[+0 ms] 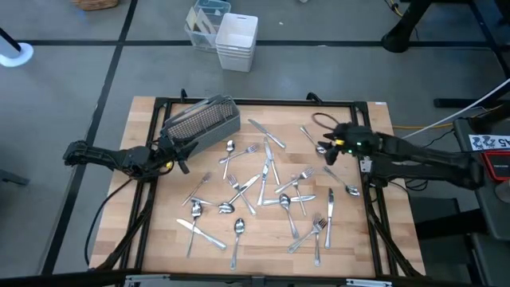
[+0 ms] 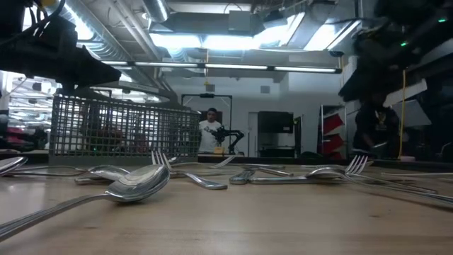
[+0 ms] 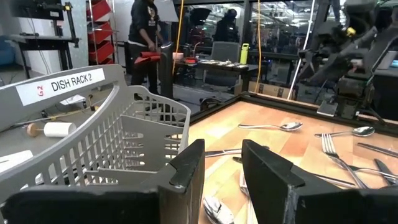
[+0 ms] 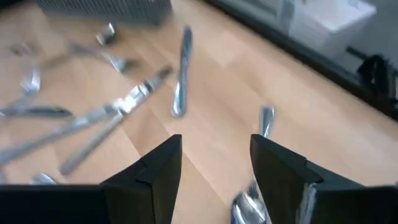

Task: Sort silverware
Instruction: Put the silver spoon into the silverware rack

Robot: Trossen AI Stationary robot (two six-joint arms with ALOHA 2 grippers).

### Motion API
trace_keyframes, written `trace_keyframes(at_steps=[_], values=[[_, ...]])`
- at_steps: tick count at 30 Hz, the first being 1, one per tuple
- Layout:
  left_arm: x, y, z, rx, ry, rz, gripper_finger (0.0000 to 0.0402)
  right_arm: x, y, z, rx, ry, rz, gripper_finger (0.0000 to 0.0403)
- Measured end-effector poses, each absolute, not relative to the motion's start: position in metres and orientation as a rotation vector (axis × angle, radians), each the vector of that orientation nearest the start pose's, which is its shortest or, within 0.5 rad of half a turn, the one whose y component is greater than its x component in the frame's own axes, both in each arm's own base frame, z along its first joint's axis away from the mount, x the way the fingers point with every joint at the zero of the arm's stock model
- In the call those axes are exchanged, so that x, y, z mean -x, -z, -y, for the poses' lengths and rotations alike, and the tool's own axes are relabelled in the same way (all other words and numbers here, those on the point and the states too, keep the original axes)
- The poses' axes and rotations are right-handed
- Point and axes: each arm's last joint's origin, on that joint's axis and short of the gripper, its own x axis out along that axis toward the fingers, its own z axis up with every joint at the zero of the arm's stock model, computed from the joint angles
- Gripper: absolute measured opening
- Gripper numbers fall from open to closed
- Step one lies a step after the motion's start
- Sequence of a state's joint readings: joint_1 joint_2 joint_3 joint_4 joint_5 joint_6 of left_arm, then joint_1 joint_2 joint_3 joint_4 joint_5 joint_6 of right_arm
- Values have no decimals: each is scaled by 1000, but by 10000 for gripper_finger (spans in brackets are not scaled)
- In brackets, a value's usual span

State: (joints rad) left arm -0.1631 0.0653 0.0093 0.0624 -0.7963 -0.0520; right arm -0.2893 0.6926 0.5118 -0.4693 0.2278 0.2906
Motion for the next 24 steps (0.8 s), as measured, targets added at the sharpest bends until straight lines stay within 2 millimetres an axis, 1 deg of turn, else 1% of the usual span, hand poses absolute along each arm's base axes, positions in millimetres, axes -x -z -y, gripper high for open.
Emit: trace_keyframes(at_steps=[4, 9, 11, 14, 17, 20, 24], values=[[-95, -167, -5, 54, -633, 22, 100, -162, -221, 59, -298, 622, -737, 193], [-95, -167, -5, 54, -633, 22, 100, -181, -210, 88, -370, 710, -963, 193], [-95, -167, -5, 54, -633, 22, 100, -186, -206, 100, -428, 714, -1039, 193], [-95, -167, -5, 54, -633, 22, 100, -194, -204, 117, -508, 692, -1087, 193], [-95, -167, -5, 54, -633, 22, 100, -200, -199, 131, -516, 683, -1130, 193], [-95, -167, -5, 54, -633, 22, 100, -203, -191, 140, -535, 700, -1167, 193], [-95, -167, -5, 54, -633, 22, 100, -202, -177, 146, -539, 691, -1255, 193]])
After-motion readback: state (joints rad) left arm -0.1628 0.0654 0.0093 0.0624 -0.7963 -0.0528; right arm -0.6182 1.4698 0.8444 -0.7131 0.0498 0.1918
